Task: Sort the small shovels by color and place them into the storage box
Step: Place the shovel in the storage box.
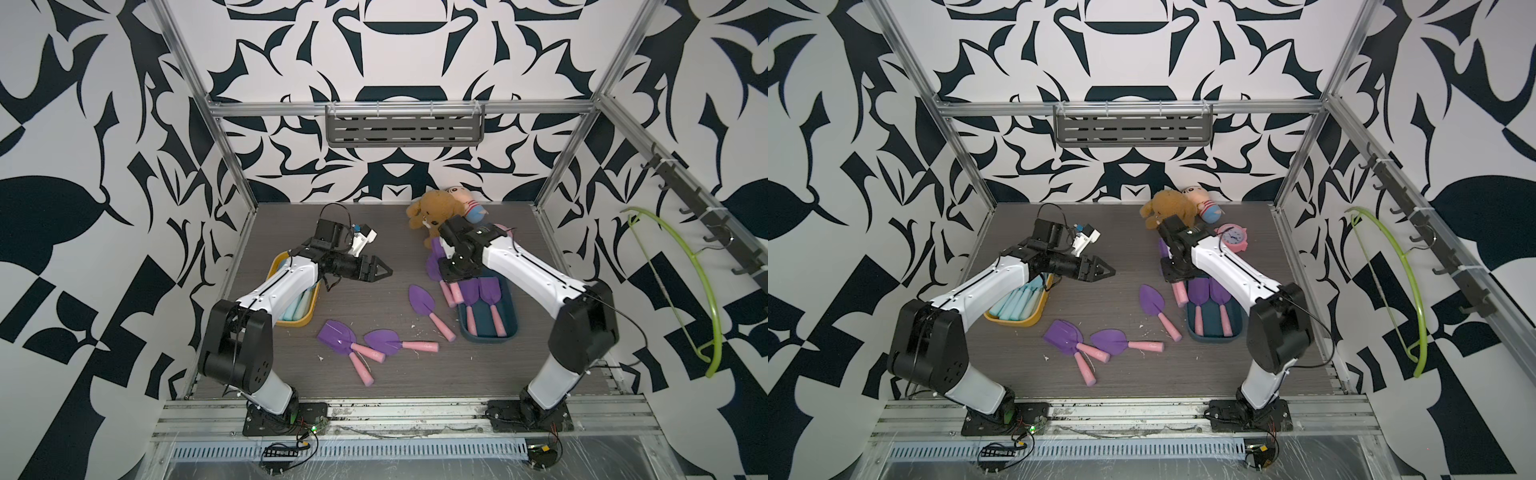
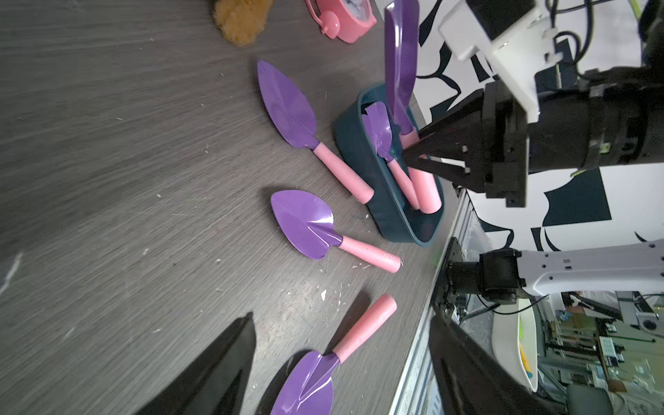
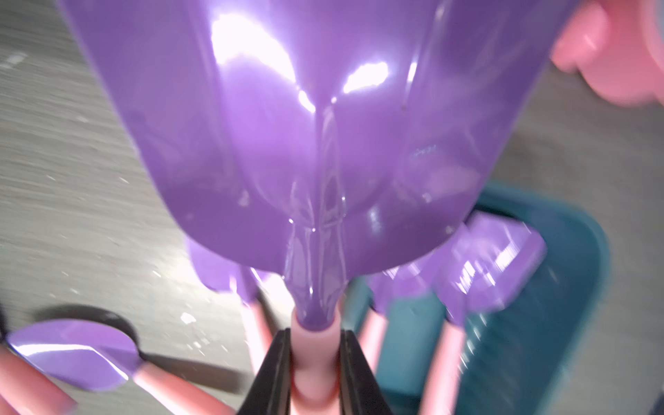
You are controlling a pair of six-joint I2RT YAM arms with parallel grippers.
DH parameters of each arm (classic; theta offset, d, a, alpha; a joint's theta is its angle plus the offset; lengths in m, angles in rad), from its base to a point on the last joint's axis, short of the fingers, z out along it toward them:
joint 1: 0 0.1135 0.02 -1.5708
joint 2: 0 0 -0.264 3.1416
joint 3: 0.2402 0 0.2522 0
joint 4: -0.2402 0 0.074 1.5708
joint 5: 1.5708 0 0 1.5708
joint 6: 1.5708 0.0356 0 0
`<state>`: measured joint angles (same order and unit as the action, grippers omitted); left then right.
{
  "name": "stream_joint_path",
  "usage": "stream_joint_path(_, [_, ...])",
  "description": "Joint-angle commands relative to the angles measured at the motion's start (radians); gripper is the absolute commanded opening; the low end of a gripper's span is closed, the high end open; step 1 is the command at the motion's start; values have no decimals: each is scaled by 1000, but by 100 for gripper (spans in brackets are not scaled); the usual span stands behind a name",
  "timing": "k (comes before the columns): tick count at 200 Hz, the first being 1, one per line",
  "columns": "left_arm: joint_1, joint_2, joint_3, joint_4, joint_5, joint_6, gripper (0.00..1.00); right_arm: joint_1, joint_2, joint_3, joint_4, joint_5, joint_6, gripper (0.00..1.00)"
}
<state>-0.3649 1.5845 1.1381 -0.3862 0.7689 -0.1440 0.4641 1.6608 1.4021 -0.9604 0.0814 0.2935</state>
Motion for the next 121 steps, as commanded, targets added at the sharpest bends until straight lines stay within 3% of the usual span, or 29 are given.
stream_joint_path(1, [-12,19,28,-22,12,25,83,-79,-49,-131,-46,28,32,6])
stream_joint_path(46, [-13,17,31,-23,9,27,83,-112,-57,-262,12,12,37,6])
stream_joint_path(121, [-14,20,30,-31,1,40,83,-122,45,-275,71,58,55,7])
